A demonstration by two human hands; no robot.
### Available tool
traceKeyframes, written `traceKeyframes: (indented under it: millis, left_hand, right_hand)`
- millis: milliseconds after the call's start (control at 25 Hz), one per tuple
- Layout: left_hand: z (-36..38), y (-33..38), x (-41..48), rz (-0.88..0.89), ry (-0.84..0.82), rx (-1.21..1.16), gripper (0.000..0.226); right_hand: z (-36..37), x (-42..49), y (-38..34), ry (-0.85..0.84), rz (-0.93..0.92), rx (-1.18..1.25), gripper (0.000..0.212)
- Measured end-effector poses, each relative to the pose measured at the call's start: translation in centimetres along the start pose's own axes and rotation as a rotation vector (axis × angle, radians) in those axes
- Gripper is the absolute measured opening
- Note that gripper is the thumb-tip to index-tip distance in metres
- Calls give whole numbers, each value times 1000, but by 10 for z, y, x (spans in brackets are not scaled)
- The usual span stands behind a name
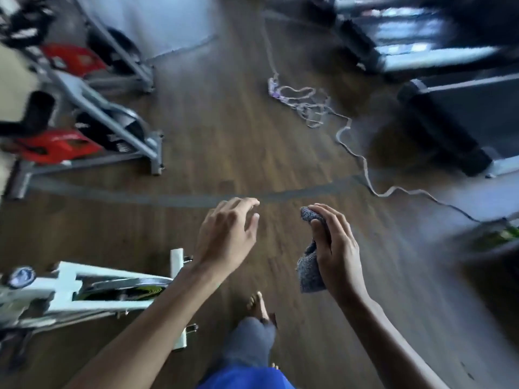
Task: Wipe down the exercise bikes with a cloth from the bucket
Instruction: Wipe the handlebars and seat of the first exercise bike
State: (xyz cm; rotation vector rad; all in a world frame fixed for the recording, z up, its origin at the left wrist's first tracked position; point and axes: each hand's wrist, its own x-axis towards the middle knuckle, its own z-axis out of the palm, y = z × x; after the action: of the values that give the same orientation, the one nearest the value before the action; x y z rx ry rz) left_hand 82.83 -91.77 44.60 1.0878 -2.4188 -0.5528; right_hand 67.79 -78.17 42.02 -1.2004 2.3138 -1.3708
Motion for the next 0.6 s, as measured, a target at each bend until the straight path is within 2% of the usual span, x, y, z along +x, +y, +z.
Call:
traceKeyframes:
  millis: [320, 600]
  left_hand:
    - [-50, -88, 75, -421, 298, 114, 26]
    - [-92, -133, 53, -891, 581, 184, 31]
  right_hand:
    - [136, 159, -65, -419, -319, 154, 28]
    - [253, 187, -141, -976, -593, 347, 25]
